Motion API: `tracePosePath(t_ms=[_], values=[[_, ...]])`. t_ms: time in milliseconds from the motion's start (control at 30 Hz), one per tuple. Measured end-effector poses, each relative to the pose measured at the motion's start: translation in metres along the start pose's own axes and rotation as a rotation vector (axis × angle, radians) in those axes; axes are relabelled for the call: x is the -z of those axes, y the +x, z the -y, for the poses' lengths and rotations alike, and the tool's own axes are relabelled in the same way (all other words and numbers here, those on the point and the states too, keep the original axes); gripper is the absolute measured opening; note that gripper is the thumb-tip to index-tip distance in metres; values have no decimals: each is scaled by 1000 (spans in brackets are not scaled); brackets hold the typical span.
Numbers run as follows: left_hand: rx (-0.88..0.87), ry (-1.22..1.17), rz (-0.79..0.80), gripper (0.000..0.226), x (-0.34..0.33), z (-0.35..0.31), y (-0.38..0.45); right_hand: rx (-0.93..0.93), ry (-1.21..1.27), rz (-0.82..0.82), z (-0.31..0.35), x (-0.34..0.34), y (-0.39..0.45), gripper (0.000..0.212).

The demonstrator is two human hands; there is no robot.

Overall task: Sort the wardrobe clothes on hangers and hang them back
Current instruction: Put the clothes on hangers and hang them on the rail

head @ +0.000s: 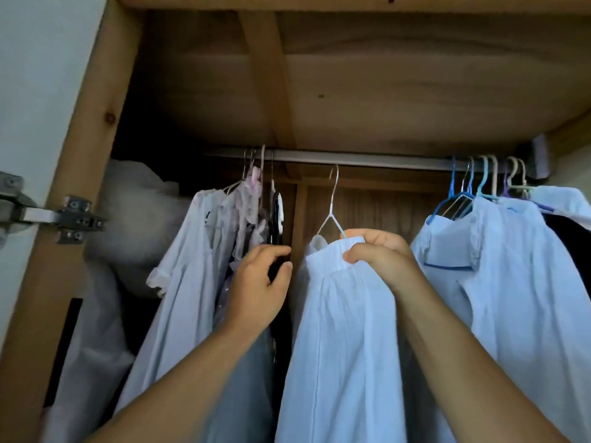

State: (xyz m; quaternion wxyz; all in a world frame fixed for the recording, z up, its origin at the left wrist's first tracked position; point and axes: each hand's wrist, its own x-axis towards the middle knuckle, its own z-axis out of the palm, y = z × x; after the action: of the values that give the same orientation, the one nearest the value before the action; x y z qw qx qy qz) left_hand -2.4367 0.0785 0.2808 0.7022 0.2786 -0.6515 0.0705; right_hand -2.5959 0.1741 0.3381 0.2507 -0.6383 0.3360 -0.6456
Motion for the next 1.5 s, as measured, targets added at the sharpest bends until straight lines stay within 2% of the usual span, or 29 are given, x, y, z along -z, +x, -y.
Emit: tracePosePath(t_ms=[67, 200, 300, 333, 367, 467, 567, 767, 867, 1033, 1200, 1367, 1500], values=[[-13, -44, -40, 20, 7, -1, 20, 23, 4, -11, -4, -9, 22, 15], [-82, -55, -43, 23, 16, -4, 52, 110, 0, -24, -10, -26, 59, 31], [-204, 17, 12, 27, 19, -1, 74, 191, -64, -59, -12, -35, 85, 15], [-222, 40, 36, 29, 19, 1, 80, 217, -74, -61, -13, -37, 93, 17], [-235, 64, 50, 31, 20, 3, 87, 241, -85, -64, -13, -39, 102, 22], [-263, 119, 56, 33, 19, 9, 100, 292, -189, -77, -14, -42, 120, 59], [-298, 152, 109, 36, 17, 18, 110, 316, -282, -47, -18, -45, 135, 66], [-411, 178, 274, 45, 9, 24, 119, 317, -277, 1, -22, -53, 159, 57], [-417, 175, 236, 49, 8, 26, 121, 320, -274, 25, -24, -59, 169, 55], [-371, 125, 148, 39, 14, 30, 122, 297, -255, 69, -37, -70, 188, 53], [-347, 104, 141, 35, 16, 35, 121, 262, -262, 88, -52, -79, 206, 47], [-294, 88, 137, 37, 19, 40, 116, 245, -164, 26, -70, -83, 199, 40], [-295, 84, 123, 37, 20, 41, 109, 308, -98, 29, -66, -83, 189, 22]])
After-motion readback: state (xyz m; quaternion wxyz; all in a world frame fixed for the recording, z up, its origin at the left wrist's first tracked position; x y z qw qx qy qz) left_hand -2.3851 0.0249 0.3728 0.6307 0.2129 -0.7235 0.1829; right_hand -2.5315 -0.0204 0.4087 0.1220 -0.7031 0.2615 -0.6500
